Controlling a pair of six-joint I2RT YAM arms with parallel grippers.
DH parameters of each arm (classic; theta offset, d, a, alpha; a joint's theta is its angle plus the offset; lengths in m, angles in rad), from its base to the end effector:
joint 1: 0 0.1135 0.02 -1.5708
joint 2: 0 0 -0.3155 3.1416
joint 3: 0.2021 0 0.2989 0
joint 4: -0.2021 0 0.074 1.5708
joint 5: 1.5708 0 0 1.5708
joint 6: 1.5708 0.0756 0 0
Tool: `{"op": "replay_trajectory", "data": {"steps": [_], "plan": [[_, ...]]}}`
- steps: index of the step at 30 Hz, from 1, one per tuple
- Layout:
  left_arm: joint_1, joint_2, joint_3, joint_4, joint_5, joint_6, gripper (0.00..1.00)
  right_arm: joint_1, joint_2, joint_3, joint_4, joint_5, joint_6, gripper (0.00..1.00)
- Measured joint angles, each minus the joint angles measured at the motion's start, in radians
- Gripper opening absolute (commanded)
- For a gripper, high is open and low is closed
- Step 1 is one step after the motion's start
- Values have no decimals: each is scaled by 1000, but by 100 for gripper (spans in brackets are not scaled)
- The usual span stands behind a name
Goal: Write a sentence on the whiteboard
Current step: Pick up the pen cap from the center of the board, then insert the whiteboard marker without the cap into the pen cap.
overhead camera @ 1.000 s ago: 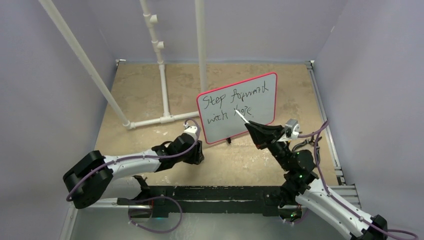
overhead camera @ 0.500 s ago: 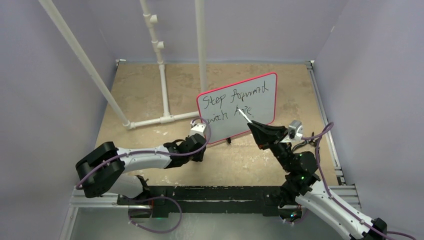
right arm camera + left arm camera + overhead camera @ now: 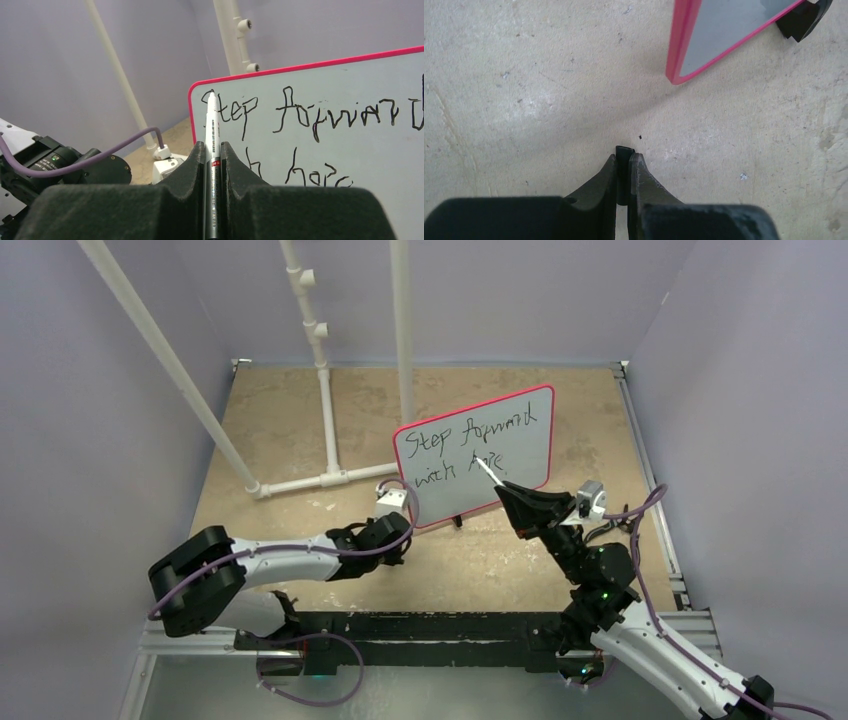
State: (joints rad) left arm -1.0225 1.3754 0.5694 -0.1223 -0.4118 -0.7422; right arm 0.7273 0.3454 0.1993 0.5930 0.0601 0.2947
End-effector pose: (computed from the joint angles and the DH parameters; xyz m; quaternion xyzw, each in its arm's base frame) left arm 0.1773 -0.2323 0.1386 0.0658 0.9287 -0.1154 0.3462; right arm 0.1198 0.1006 0.3016 -0.0895 0.5256 0.3997 0.7456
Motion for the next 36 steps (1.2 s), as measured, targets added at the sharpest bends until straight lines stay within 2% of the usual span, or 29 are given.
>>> {"op": "replay_trajectory", "data": {"steps": [4,13,17,21,28,36], "plan": [[0,-85,-59,29,-1,-56,0,0,2,-5,18,-5,11,0],[-1,-513,-113,117,-59,-180,0,0,24,-20,80,-37,59,0],[-1,-630,-113,196,-105,-200,0,6,64,-25,137,-53,93,0],[-1,-622,-111,327,-148,-205,0,58,139,-25,198,-32,119,0],[0,-446,-17,584,-182,-179,0,276,278,-25,289,138,123,0],[8,-409,1,767,-192,-191,0,331,400,-18,345,254,139,0]]}}
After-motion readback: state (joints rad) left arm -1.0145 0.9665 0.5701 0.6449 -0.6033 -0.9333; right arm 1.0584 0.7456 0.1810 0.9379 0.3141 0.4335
